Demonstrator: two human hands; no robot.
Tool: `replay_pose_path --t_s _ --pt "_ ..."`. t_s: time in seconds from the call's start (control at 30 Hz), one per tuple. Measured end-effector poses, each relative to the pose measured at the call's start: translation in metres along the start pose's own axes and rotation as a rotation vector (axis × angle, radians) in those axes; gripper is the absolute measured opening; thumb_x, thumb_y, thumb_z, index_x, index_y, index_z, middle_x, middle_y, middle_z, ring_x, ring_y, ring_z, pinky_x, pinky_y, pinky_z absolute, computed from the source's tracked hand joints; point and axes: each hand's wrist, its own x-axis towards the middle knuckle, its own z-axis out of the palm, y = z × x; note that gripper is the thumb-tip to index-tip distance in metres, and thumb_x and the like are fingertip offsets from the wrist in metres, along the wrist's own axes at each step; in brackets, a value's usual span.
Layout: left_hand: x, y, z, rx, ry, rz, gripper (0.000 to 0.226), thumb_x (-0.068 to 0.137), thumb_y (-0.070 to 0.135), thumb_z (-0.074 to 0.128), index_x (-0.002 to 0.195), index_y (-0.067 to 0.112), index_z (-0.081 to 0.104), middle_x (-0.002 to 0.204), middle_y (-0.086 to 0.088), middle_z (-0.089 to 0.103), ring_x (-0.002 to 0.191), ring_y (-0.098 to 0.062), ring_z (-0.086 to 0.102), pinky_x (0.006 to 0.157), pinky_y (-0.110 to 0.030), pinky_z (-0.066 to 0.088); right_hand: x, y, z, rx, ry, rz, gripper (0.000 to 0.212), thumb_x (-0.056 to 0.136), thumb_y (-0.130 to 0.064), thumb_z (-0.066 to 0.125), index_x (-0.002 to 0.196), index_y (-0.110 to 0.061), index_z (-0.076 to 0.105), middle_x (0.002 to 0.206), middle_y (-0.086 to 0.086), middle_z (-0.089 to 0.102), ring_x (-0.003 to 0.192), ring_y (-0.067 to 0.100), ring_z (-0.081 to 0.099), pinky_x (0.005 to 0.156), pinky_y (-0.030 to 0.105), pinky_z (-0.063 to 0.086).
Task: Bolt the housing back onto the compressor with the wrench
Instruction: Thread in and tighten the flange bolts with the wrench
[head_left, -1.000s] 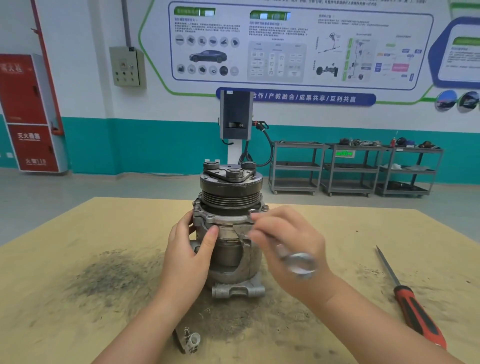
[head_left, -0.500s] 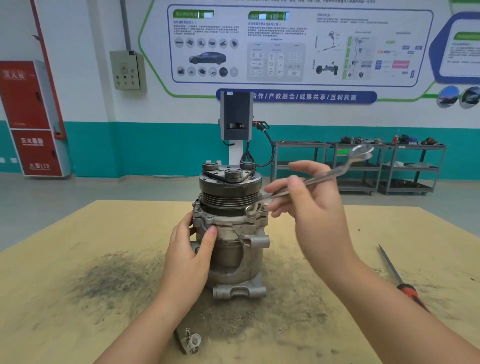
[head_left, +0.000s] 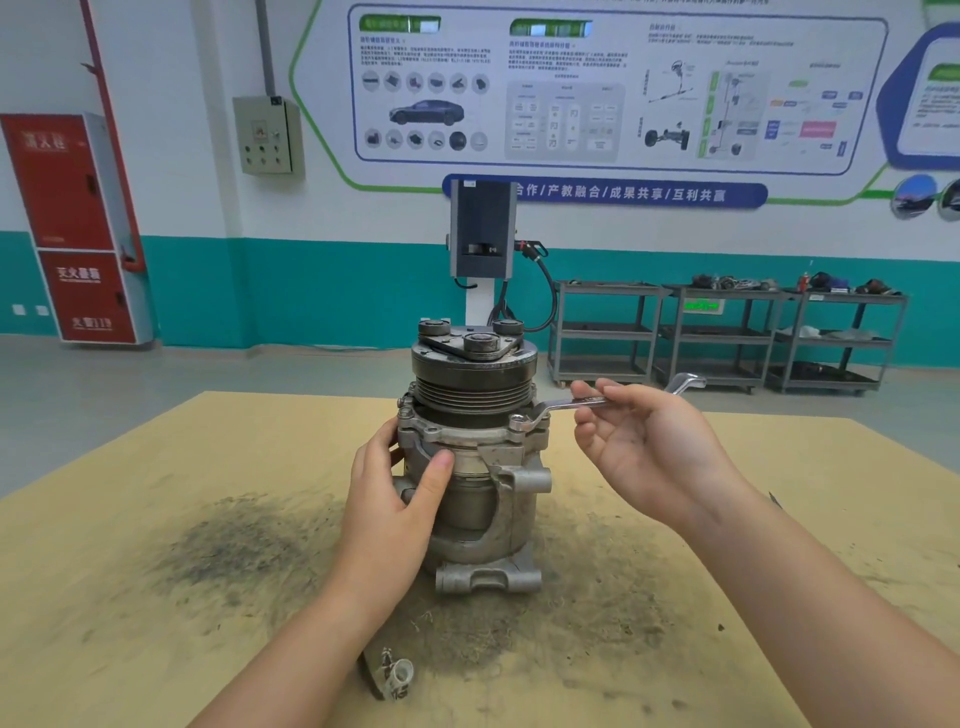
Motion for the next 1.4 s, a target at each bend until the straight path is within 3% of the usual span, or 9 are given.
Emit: replay_pose_path --t_s 0.2,0.37,0.47,0.6,0.73,0.93,1.07,1.2,1.4 --pt "0.008 -0.006 -0.002 0.155 -0.044 -0.034 0.086 0.078 0.03 0.082 0.147 0.032 0.031 0.132 0.02 0.038 0.128 -0.004 0.037 0.114 -0.034 0.035 0.002 0.022 -0.004 -0.027 0.036 -0.247 0.012 0.096 -0.001 0.038 0.092 -0.008 0.048 0.07 0.01 0.069 0.048 0.018 0.055 0.047 0.024 0.047" --pt "0.017 -0.004 -0.011 0.476 -0.086 -0.061 0.101 0.077 0.04 0.082 0.154 0.031 0.017 0.153 0.004 0.031 0.142 -0.02 0.022 0.115 -0.045 0.025 -0.005 0.032 -0.001 -0.013 0.104 -0.433 0.019 0.089 0.005 0.031 0.089 -0.008 0.044 0.063 0.014 0.066 0.046 0.019 0.051 0.046 0.024 0.044" --pt "0.022 -0.007 -0.016 0.405 -0.145 -0.171 0.106 0.076 0.039 0.083 0.155 0.017 0.014 0.156 -0.007 0.028 0.144 -0.027 0.026 0.117 -0.047 0.027 -0.019 0.039 0.003 -0.078 0.122 -0.539 0.021 0.087 0.007 0.031 0.088 -0.01 0.044 0.065 0.014 0.068 0.048 0.02 0.055 0.048 0.024 0.047" --pt "0.021 -0.012 -0.016 0.273 -0.285 -0.245 0.106 0.086 0.034 0.075 0.159 0.012 0.002 0.156 -0.003 0.035 0.132 -0.017 0.041 0.096 -0.027 0.036 -0.044 0.063 0.009 -0.377 0.101 -0.811 0.013 0.084 -0.003 0.044 0.086 -0.014 0.05 0.081 0.011 0.071 0.062 0.021 0.065 0.059 0.024 0.053" --pt "0.022 -0.016 -0.016 0.213 -0.287 -0.216 0.077 0.085 0.018 0.073 0.152 0.018 0.034 0.122 0.017 0.061 0.111 -0.008 0.059 0.082 -0.018 0.041 -0.056 0.087 0.013 -0.834 -0.009 -1.075 0.007 0.088 -0.02 0.063 0.09 -0.025 0.067 0.097 -0.008 0.07 0.097 0.009 0.067 0.083 0.024 0.054" --pt "0.023 -0.018 -0.015 0.15 -0.257 -0.226 0.048 0.078 0.01 0.07 0.124 0.02 0.061 0.09 0.012 0.072 0.086 -0.008 0.068 0.068 -0.02 0.05 -0.059 0.075 0.016 -1.056 -0.11 -1.275 0.017 0.094 -0.024 0.061 0.1 -0.012 0.071 0.104 -0.002 0.07 0.1 0.007 0.066 0.089 0.023 0.052" --pt "0.023 -0.018 -0.015 0.146 -0.256 -0.234 0.041 0.078 0.011 0.069 0.117 0.024 0.062 0.085 0.012 0.072 0.084 -0.008 0.067 0.065 -0.019 0.048 -0.066 0.042 0.009 -0.628 0.003 -1.168 0.017 0.1 -0.019 0.04 0.105 -0.03 0.053 0.092 -0.002 0.069 0.078 0.014 0.067 0.073 0.021 0.053" --pt "0.023 -0.018 -0.015 0.124 -0.25 -0.237 0.041 0.078 0.009 0.069 0.115 0.025 0.063 0.084 0.012 0.074 0.085 -0.01 0.068 0.069 -0.023 0.051 -0.057 0.02 0.001 -0.141 0.084 -0.716 0.014 0.105 -0.008 0.033 0.101 -0.015 0.044 0.076 0.007 0.071 0.061 0.016 0.064 0.062 0.023 0.054" --pt "0.018 -0.015 -0.017 0.116 -0.338 -0.225 0.043 0.08 0.01 0.067 0.118 0.027 0.062 0.089 0.015 0.075 0.089 -0.009 0.07 0.076 -0.025 0.054 -0.049 0.019 -0.003 -0.037 0.057 -0.505 0.015 0.104 -0.006 0.034 0.098 -0.011 0.047 0.072 0.01 0.07 0.058 0.016 0.063 0.057 0.022 0.053"
